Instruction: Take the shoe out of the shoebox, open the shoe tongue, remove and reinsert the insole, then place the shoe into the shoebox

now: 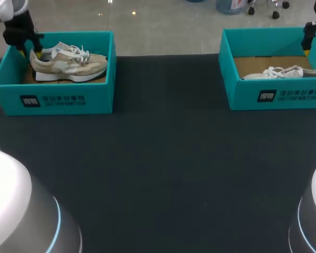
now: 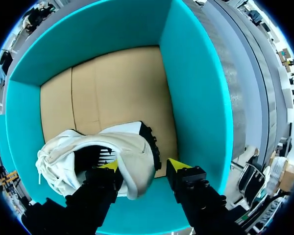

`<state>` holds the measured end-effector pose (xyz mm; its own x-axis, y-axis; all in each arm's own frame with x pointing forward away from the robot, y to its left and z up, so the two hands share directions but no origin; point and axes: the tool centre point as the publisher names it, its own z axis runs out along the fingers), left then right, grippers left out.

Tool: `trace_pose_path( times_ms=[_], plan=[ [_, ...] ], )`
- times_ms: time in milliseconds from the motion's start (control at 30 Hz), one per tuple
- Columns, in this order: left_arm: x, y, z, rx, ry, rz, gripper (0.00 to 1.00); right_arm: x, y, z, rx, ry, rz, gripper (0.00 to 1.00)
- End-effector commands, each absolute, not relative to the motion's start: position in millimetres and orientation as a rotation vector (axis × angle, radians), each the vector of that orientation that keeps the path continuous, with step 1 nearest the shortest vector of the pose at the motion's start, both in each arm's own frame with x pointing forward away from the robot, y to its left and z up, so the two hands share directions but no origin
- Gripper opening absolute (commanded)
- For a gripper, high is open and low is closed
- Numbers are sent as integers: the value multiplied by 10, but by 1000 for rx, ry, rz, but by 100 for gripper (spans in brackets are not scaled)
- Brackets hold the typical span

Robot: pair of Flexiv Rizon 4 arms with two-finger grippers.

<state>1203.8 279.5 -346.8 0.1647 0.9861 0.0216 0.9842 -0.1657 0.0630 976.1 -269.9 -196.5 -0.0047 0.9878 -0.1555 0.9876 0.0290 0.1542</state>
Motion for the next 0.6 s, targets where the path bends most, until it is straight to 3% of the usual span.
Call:
trace_pose_path(
  times_ms=[33, 233, 467, 600],
  plan=[
    [12108, 2796, -3561, 2371, 2014, 56, 53, 9750, -2700, -1964, 2047, 2081, 3, 100],
    [12112, 2798, -3705, 2363, 2032, 21, 49, 9750, -2700, -1964, 2047, 2081, 3, 100],
    [12085, 2837, -3770, 2372, 2042, 17, 61, 9750, -2700, -1964, 2047, 2081, 3, 100],
    [12075, 2849, -3726, 2364, 2032, 22, 60, 9750, -2700, -1964, 2047, 2081, 3, 100]
  ],
)
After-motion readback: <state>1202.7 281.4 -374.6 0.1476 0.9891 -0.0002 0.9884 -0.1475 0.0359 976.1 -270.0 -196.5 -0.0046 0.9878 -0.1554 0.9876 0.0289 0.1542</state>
